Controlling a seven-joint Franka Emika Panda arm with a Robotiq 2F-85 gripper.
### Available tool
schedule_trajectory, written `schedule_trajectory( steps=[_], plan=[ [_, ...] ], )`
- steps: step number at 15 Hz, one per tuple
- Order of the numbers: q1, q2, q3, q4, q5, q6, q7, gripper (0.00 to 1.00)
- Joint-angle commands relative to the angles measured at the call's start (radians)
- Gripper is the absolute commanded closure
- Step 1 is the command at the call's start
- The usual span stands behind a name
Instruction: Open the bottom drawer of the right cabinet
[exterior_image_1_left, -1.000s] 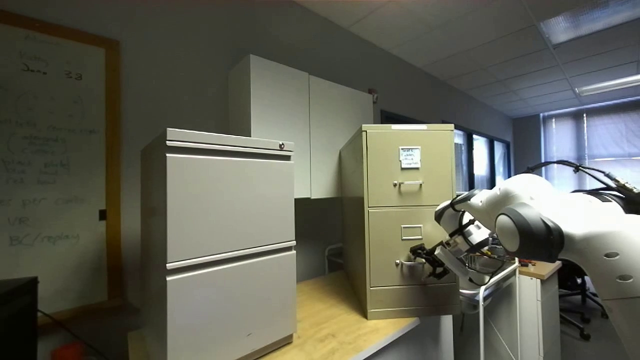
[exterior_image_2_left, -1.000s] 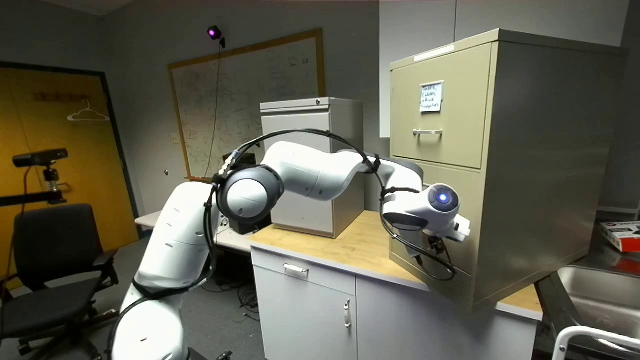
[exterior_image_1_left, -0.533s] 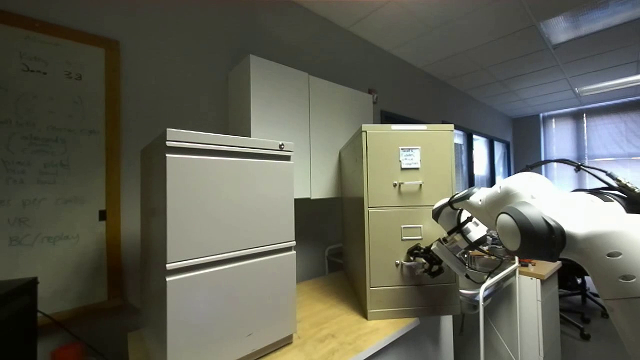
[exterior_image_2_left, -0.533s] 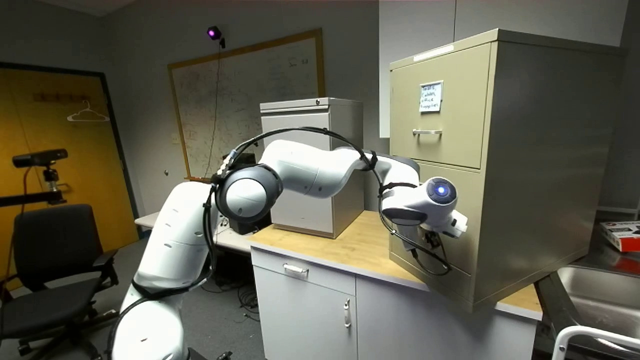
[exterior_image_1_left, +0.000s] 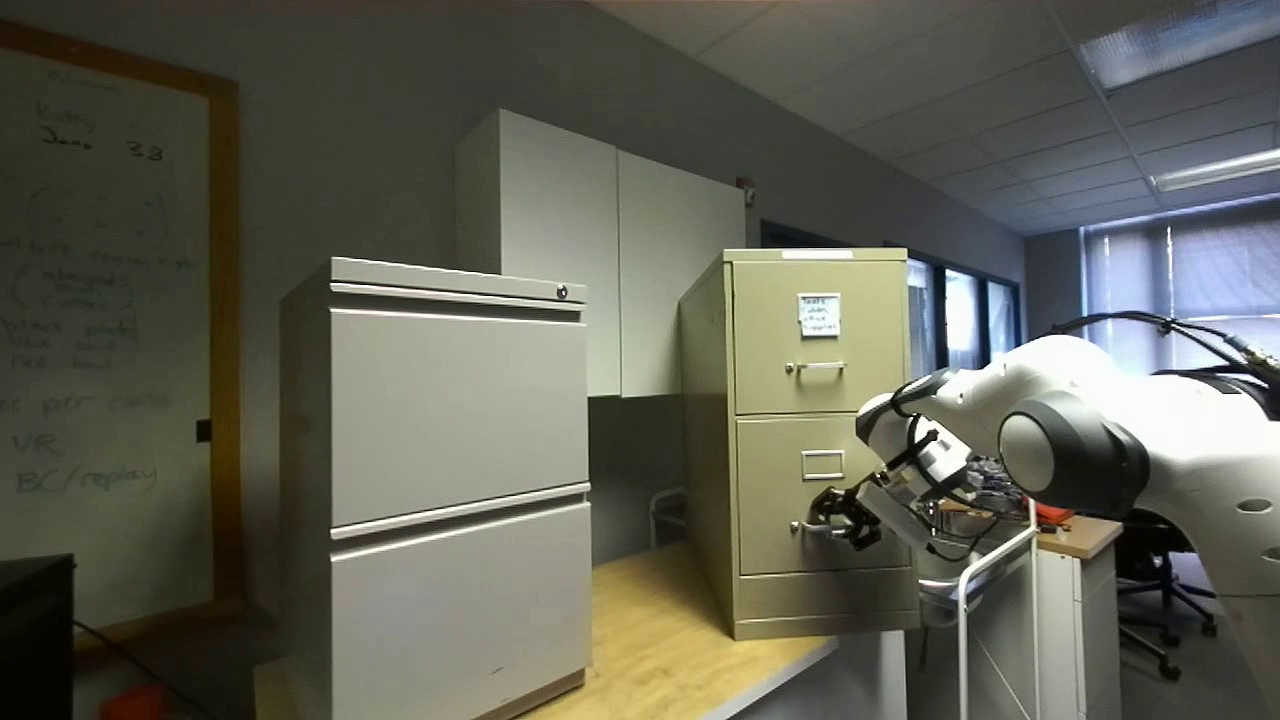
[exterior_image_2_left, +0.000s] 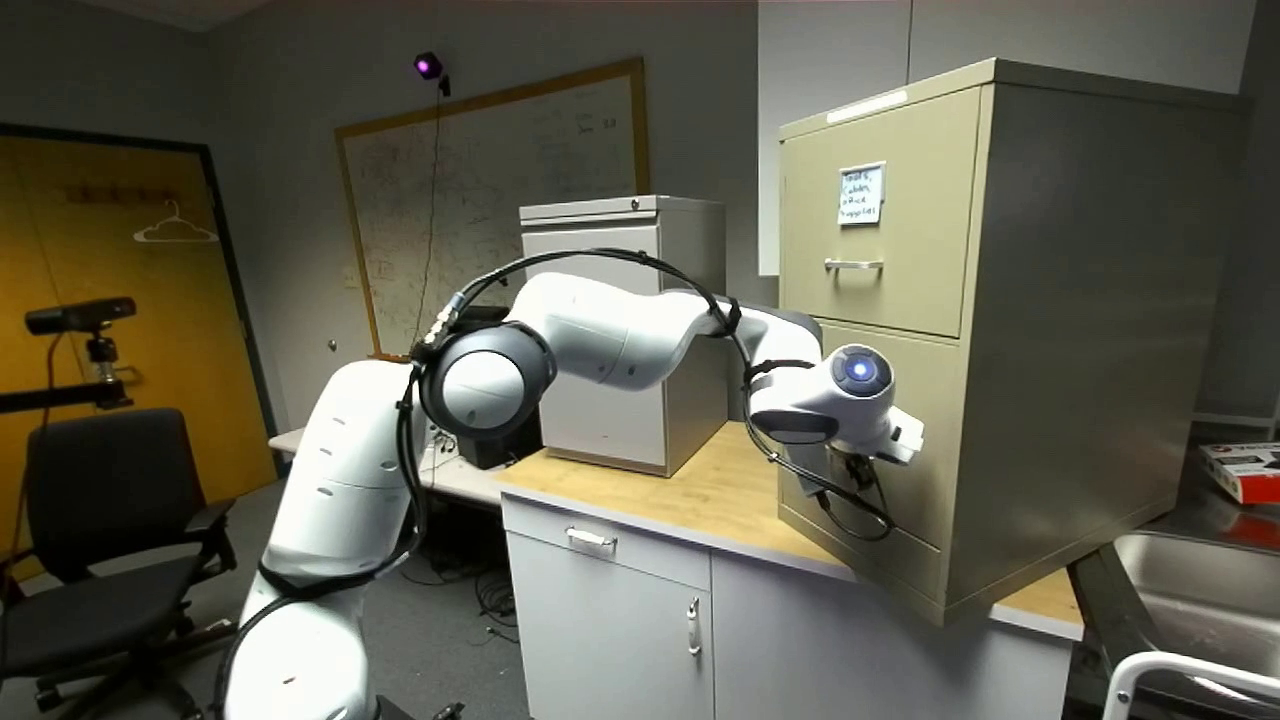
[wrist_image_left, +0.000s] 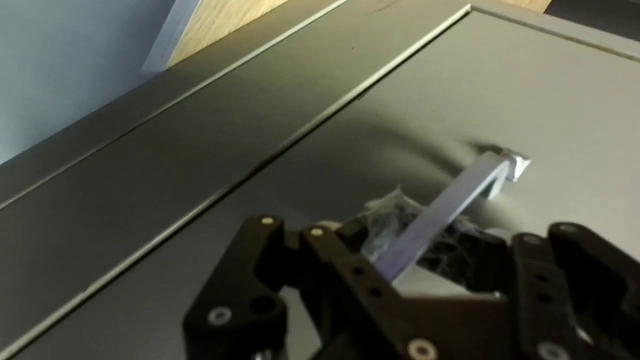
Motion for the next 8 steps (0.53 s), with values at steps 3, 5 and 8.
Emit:
schedule_trajectory(
  steps=[3,5,8],
  plan=[
    [0.016,-0.086,0.055,-0.203,0.043,-0.007,-0.086,0.99],
    [0.020,-0.096,0.059,-0.220,0.067,0.016,-0.103,0.99],
    [0.028,-0.109,0.063,-0.243,0.083,0.056,-0.121,0.99]
  ],
)
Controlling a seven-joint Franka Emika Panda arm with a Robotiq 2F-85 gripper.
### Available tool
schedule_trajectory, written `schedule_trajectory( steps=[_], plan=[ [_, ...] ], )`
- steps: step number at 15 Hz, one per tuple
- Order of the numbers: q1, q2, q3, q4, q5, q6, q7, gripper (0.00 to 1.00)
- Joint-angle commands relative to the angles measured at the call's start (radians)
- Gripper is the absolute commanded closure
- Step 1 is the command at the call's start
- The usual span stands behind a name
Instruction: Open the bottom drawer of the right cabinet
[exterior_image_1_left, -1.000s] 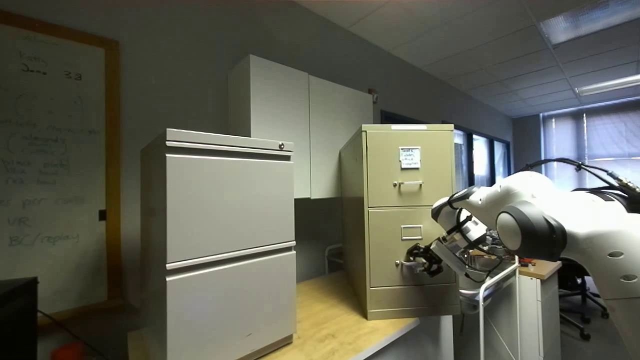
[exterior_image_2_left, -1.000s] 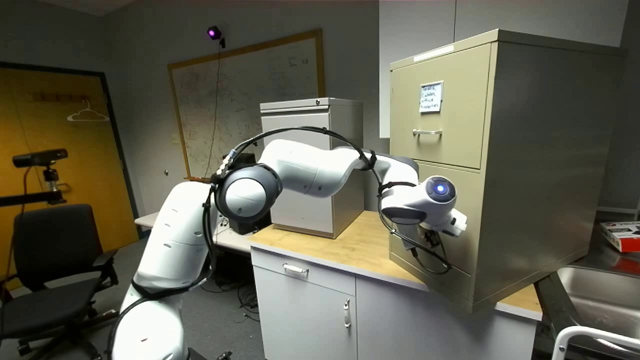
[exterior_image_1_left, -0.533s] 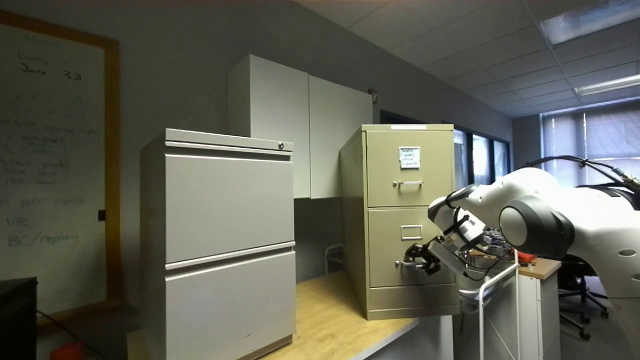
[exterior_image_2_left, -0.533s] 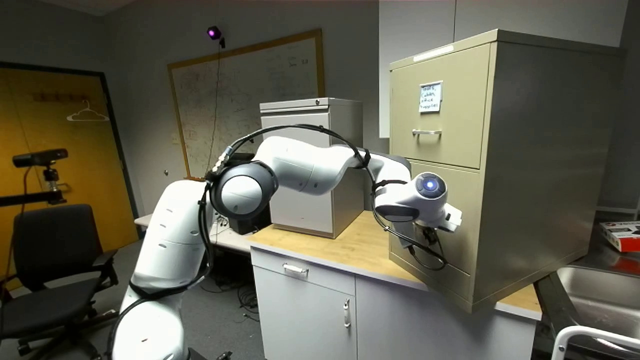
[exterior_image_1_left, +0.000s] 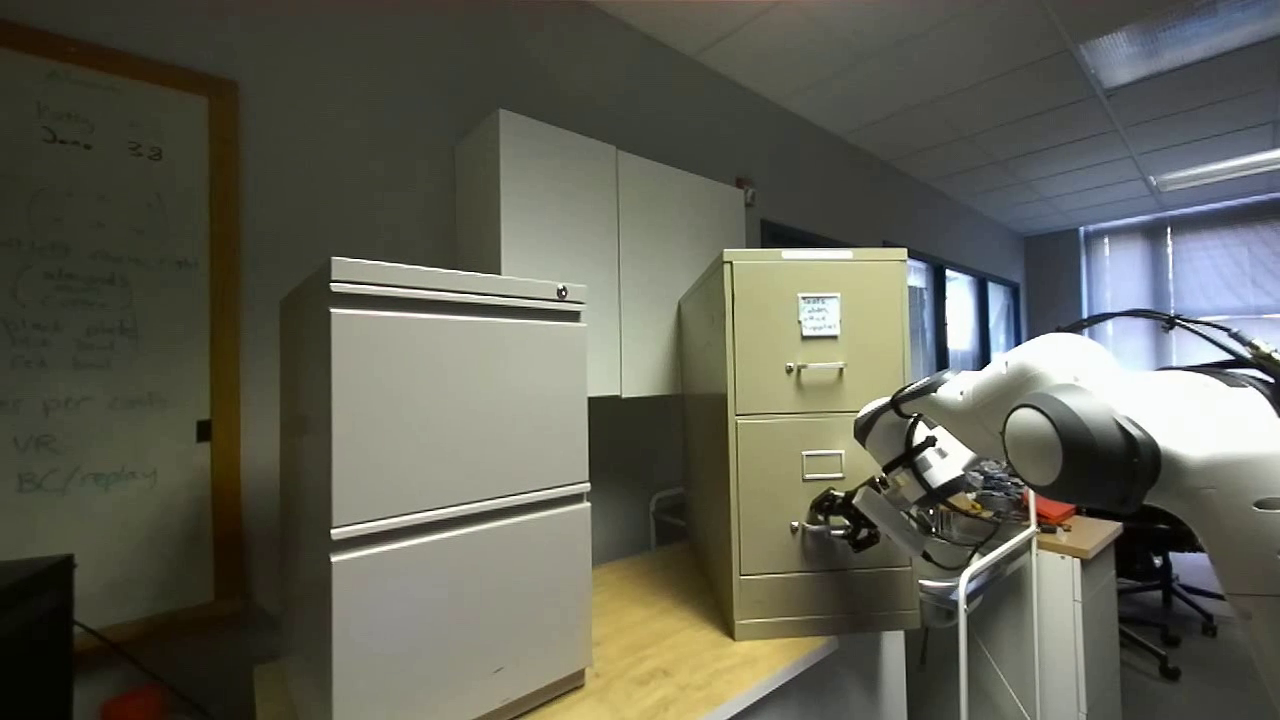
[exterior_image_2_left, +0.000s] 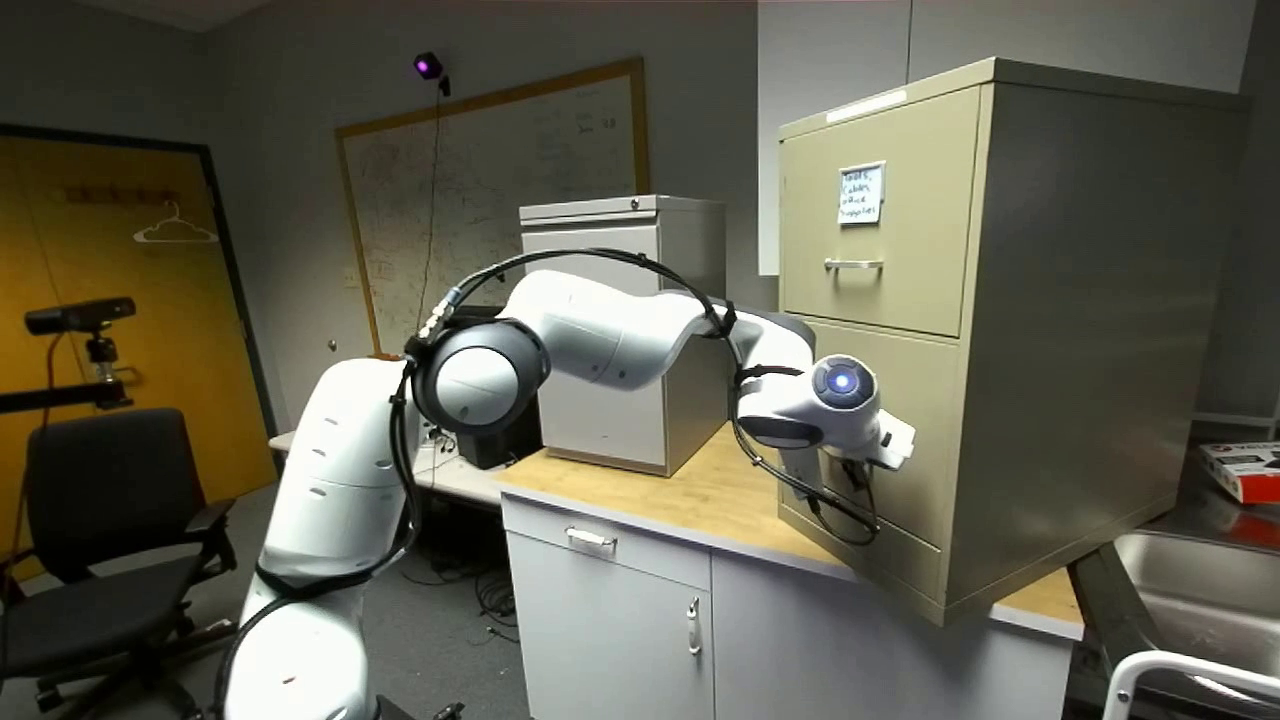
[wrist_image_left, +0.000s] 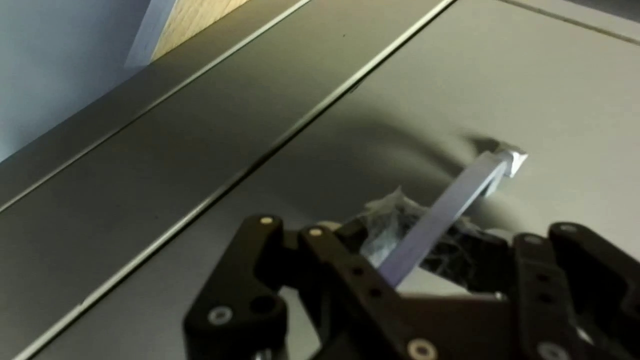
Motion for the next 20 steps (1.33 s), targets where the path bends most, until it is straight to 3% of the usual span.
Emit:
schedule_trajectory(
  steps=[1,9,20],
  plan=[
    [0.031,-0.084,0.033,-0.185,0.006,-0.032,-0.078,0.99],
    [0.030,-0.117,0.055,-0.232,0.111,0.023,-0.111,0.99],
    [-0.013,-0.130,0.100,-0.292,0.506,-0.027,-0.308,0.99]
  ],
)
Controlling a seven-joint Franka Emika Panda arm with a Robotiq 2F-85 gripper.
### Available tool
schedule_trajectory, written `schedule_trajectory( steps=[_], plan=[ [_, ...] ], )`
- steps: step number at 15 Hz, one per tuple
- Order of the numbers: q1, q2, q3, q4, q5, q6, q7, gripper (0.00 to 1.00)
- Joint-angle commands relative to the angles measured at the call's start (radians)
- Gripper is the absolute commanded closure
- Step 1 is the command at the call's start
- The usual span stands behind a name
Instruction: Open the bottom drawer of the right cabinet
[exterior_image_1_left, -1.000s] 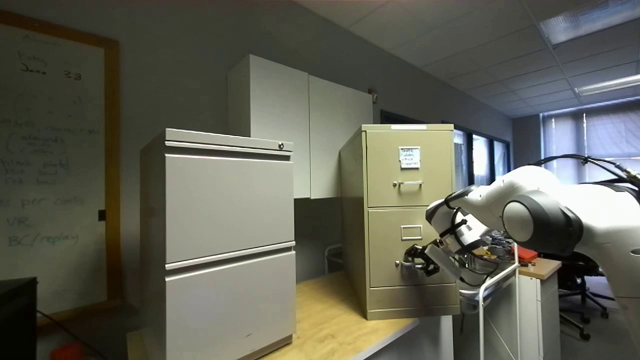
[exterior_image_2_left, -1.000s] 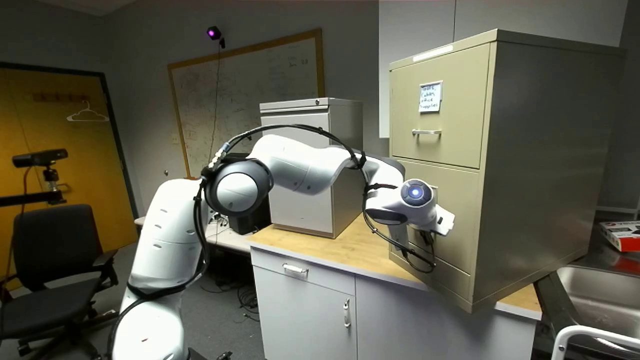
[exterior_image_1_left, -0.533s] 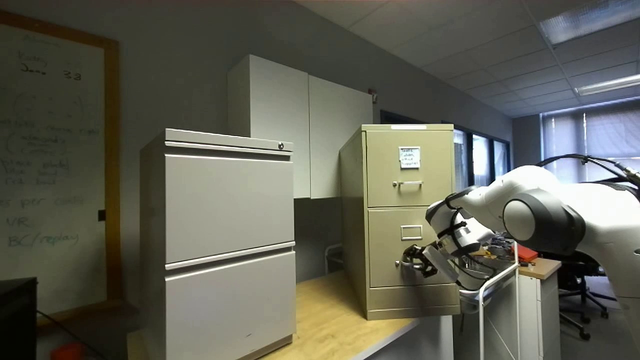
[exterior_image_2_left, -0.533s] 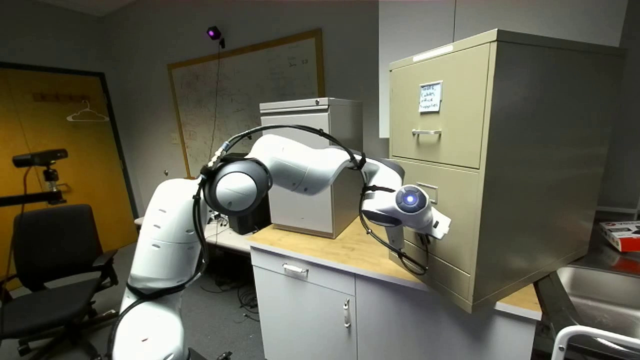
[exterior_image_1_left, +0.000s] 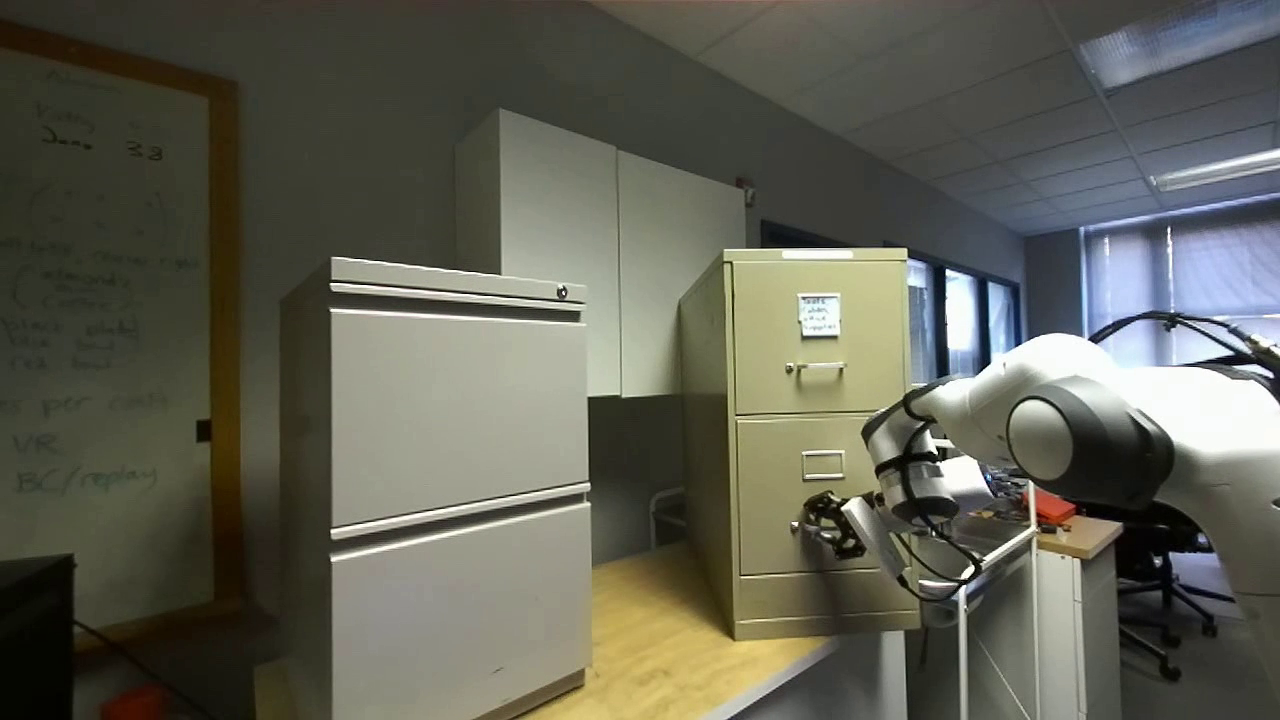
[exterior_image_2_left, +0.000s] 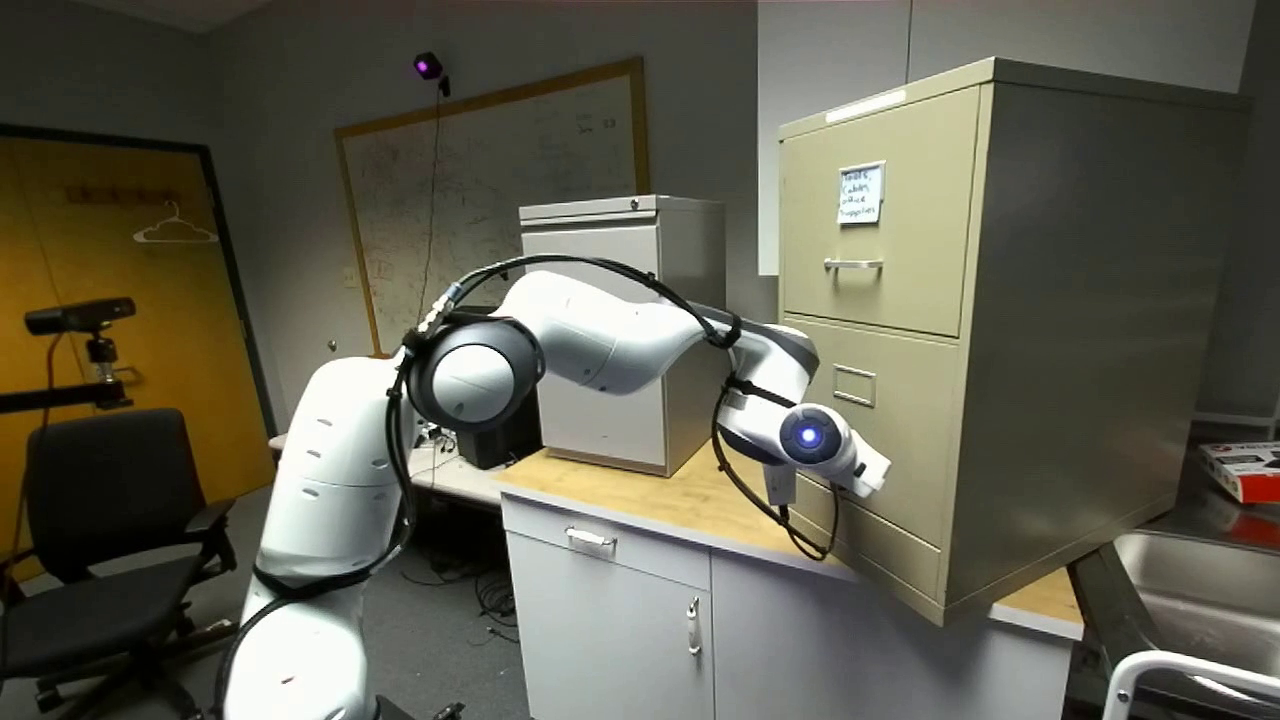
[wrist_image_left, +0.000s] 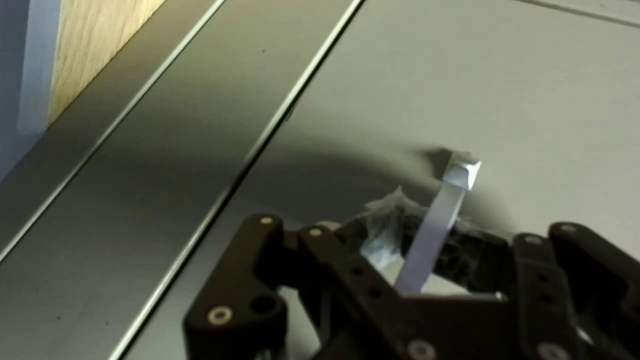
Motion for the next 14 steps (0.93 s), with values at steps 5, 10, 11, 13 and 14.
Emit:
schedule_trajectory(
  steps=[5,10,11,13,14],
  plan=[
    [0.034,-0.099,-0.041,-0.239,0.214,-0.234,-0.138,0.99],
    [0.046,-0.151,-0.099,-0.349,0.201,-0.372,-0.056,0.99],
    [0.048,-0.168,-0.107,-0.377,0.192,-0.392,-0.045,0.99],
    [0.059,-0.212,-0.126,-0.436,0.157,-0.410,-0.027,0.99],
    [0.067,-0.235,-0.134,-0.464,0.136,-0.401,-0.028,0.99]
  ],
)
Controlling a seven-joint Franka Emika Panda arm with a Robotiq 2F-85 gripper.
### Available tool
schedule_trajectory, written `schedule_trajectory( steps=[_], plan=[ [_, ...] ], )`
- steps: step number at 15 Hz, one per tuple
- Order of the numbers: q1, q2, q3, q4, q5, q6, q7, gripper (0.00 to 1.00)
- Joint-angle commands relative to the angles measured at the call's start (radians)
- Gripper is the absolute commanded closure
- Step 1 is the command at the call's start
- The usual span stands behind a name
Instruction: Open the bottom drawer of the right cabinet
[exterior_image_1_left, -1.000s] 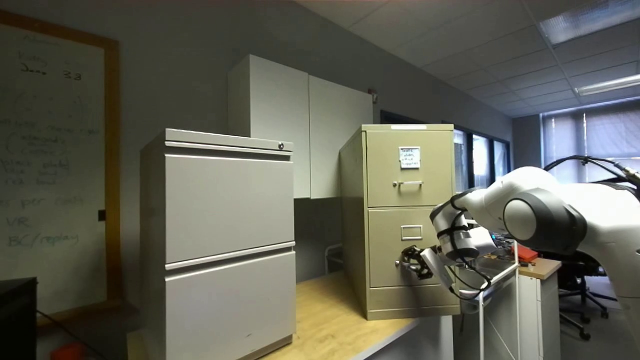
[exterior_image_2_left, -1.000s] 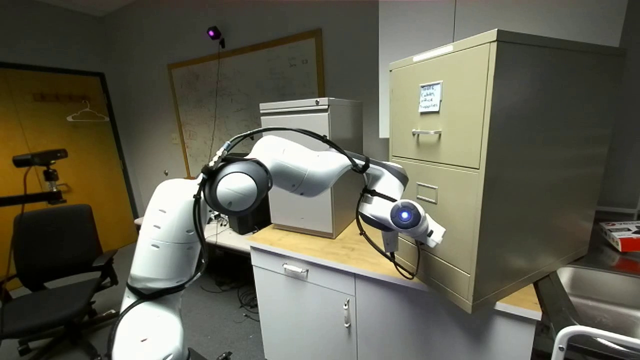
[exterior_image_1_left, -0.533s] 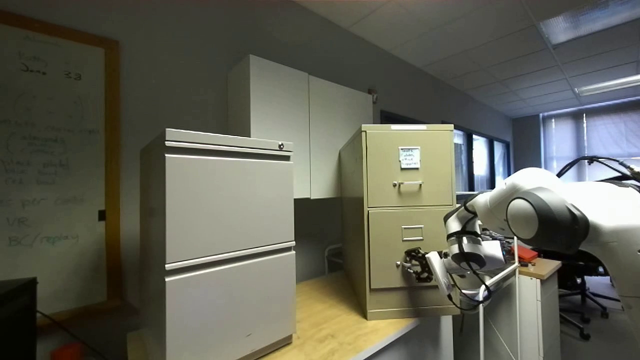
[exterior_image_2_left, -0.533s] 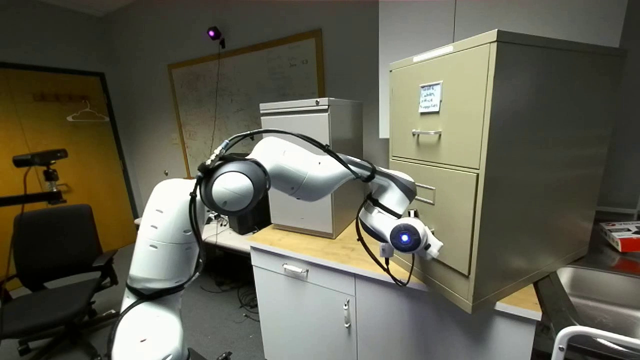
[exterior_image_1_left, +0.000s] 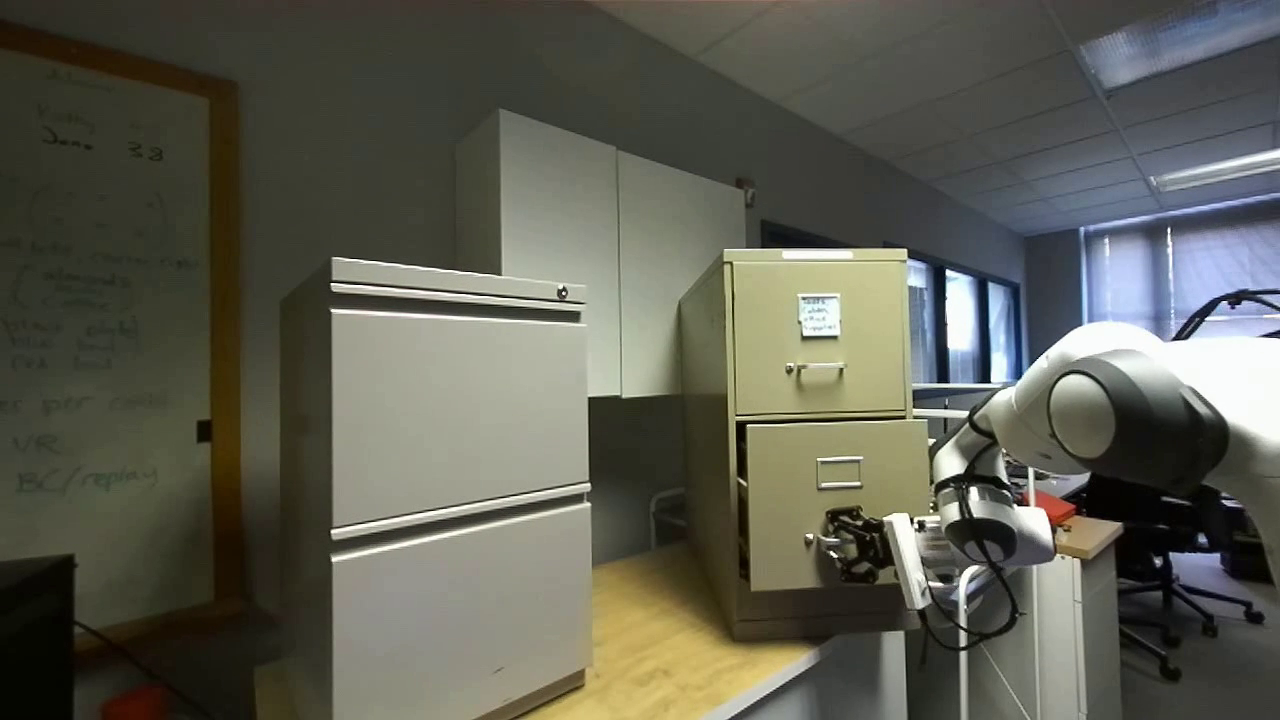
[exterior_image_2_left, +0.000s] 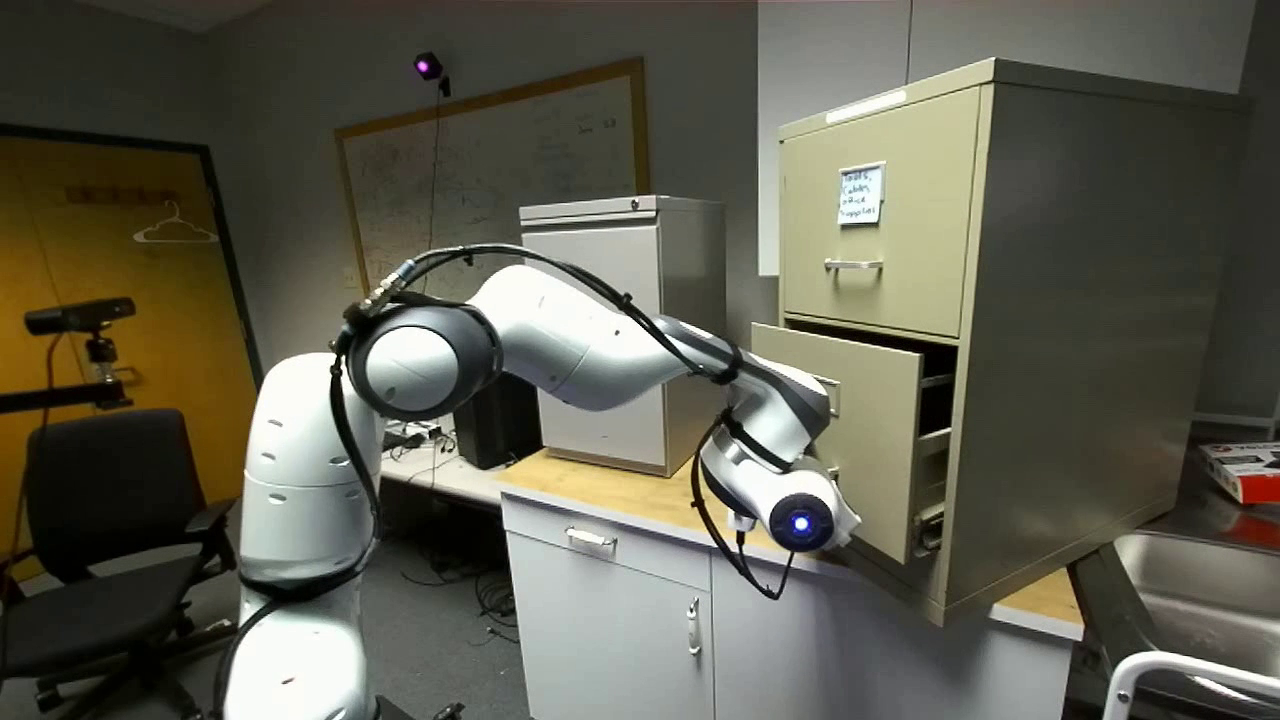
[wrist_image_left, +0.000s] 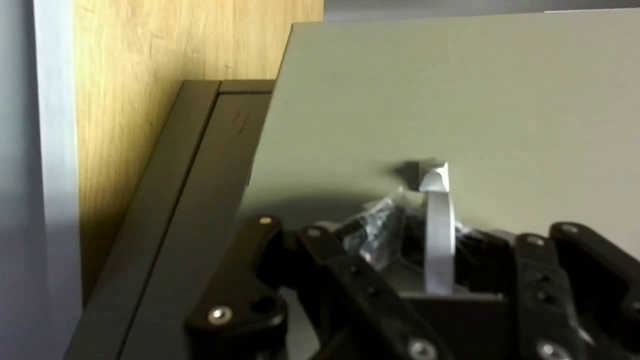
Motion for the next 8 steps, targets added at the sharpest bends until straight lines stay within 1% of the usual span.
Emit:
schedule_trajectory(
  steps=[1,4,8],
  plan=[
    [0.072,-0.131,-0.026,-0.218,-0.122,0.009,0.006,0.99],
    [0.101,-0.228,-0.027,-0.301,-0.176,0.120,-0.042,0.99],
    [0.124,-0.354,-0.004,-0.412,-0.259,0.249,-0.060,0.99]
  ],
)
